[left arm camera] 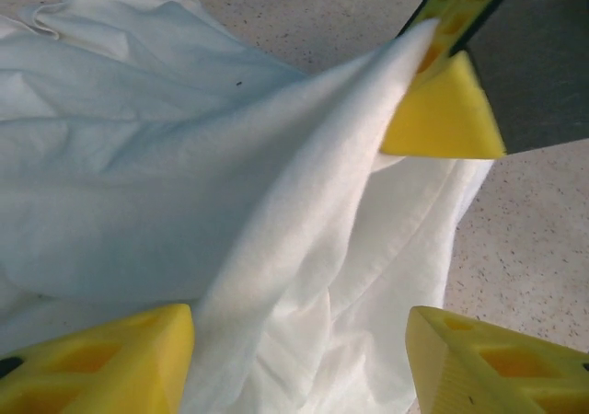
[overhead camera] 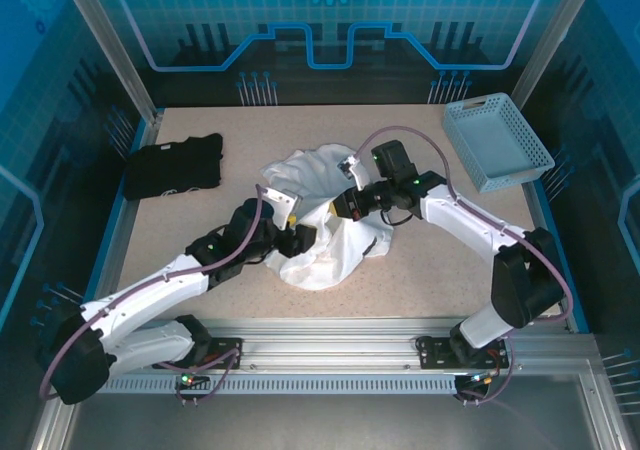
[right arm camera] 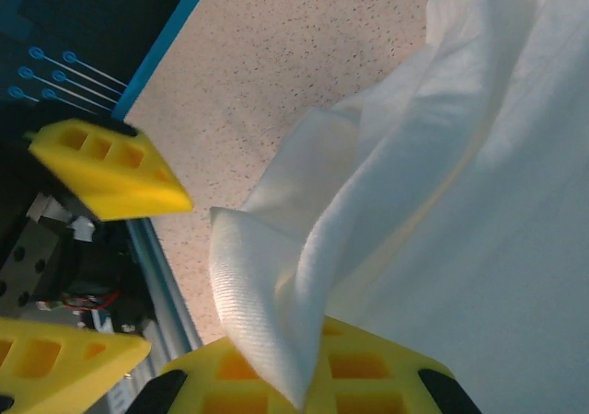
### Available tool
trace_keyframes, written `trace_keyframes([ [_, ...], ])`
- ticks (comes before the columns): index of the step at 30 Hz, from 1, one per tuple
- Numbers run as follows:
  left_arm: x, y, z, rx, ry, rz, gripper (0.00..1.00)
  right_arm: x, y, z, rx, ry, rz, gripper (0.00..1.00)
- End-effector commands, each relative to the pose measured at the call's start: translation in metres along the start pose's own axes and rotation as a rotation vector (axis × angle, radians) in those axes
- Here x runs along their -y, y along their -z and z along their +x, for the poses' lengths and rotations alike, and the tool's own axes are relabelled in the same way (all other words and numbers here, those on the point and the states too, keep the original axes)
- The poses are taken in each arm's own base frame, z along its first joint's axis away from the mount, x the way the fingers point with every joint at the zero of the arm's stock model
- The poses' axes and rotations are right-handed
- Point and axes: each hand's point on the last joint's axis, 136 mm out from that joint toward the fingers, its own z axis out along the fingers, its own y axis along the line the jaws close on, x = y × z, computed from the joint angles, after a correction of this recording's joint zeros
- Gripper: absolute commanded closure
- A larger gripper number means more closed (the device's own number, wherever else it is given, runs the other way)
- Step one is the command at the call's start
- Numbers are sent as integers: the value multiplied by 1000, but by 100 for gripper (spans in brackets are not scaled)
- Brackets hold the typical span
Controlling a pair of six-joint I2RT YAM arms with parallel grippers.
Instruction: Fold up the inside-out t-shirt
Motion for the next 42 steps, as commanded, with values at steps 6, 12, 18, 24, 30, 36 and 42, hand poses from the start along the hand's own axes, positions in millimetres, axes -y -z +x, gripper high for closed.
trace_keyframes([
  [6,31,1,18,-54,95,33,54,-4,-6,-7,-35,-203,-93,100],
  [12,26,-44,13,-57,108,-24,53,-1,2,-12,-9,-256,-133,100],
  [18,9,-81,13,-68,153,-41,49,5,10,-10,17,-282,-144,100],
  [24,10,-97,5,-55,162,6,50,5,11,-6,21,-286,-142,100],
  [30,11,-101,4,-57,173,36,72,10,17,-4,30,-289,-124,100],
  [36,16,-70,6,-61,120,171,84,10,36,-1,-7,-202,-94,100],
  [42,2,-19,-7,-17,126,208,95,-32,56,12,-43,-94,-213,100],
])
